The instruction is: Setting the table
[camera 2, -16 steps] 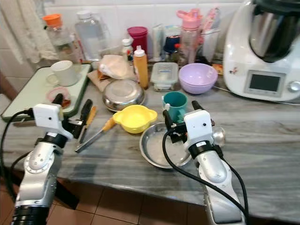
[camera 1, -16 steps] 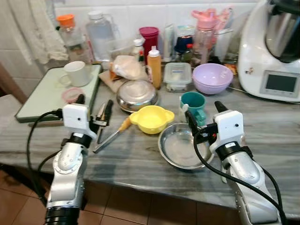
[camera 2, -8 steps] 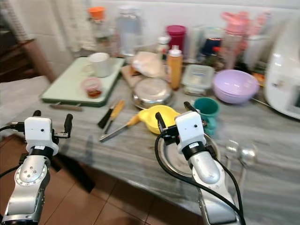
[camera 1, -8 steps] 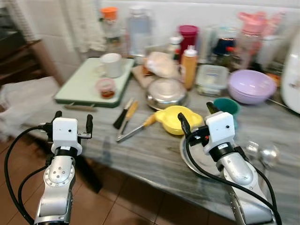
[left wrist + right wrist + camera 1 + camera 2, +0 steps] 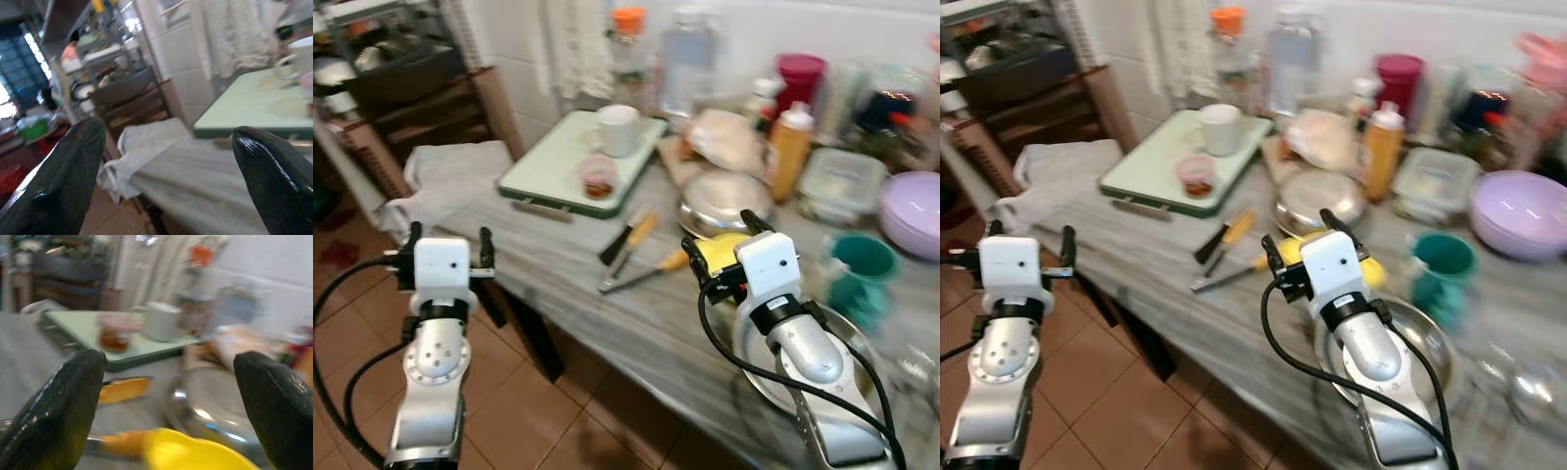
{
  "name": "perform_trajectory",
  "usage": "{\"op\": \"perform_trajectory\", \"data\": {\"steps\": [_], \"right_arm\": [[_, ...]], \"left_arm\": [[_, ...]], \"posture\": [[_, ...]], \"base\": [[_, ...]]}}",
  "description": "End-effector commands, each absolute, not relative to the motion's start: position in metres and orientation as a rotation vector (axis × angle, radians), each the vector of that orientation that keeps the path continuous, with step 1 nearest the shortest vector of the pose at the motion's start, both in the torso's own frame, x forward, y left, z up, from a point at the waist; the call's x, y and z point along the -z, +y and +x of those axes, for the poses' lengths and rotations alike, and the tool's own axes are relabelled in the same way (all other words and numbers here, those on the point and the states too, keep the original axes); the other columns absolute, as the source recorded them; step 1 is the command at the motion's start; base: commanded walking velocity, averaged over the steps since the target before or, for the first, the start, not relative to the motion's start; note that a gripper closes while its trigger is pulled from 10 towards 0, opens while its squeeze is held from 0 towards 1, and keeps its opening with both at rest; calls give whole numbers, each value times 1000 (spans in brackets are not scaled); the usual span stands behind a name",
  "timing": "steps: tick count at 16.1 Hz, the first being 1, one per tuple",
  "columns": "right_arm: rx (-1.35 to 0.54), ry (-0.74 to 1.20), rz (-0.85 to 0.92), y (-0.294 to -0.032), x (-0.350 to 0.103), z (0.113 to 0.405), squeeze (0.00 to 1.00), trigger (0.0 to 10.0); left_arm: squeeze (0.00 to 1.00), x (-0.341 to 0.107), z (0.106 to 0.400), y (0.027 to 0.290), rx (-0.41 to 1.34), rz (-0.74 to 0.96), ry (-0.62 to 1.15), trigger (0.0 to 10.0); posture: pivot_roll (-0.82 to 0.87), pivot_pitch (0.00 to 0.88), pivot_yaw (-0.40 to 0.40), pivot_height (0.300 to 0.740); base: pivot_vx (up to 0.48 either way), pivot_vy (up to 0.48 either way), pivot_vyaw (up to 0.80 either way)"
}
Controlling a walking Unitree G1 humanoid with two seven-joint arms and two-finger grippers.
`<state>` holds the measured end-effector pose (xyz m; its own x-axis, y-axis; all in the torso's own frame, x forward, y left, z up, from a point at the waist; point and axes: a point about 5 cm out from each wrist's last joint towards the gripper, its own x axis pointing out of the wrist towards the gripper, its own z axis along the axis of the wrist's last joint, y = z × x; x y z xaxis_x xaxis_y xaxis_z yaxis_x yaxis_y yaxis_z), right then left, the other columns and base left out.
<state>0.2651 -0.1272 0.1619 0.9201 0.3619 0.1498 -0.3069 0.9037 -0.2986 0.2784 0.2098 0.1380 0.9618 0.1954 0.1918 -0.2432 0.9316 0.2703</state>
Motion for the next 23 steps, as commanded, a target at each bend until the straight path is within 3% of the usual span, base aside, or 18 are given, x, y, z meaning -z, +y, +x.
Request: {"op": "perform_trajectory", "data": {"steps": [1, 16, 23], "right_arm": [[-396, -226, -276, -117, -165, 264, 0, 10000], [-404, -230, -275, -117, -164, 270, 0, 10000], [-388, -229, -247, -118, -164, 272, 0, 10000]], "left_arm": [[0, -131, 277, 214, -250, 304, -127, 10000], [0, -110, 276, 210, -281, 291, -71, 10000], [0, -104, 277, 206, -276, 278, -48, 10000]], "posture": [[-78, 0, 73, 740], [-73, 0, 62, 740], [-73, 0, 68, 740]], "base": [[0, 0, 800], [0, 0, 800], [0, 130, 77]]}}
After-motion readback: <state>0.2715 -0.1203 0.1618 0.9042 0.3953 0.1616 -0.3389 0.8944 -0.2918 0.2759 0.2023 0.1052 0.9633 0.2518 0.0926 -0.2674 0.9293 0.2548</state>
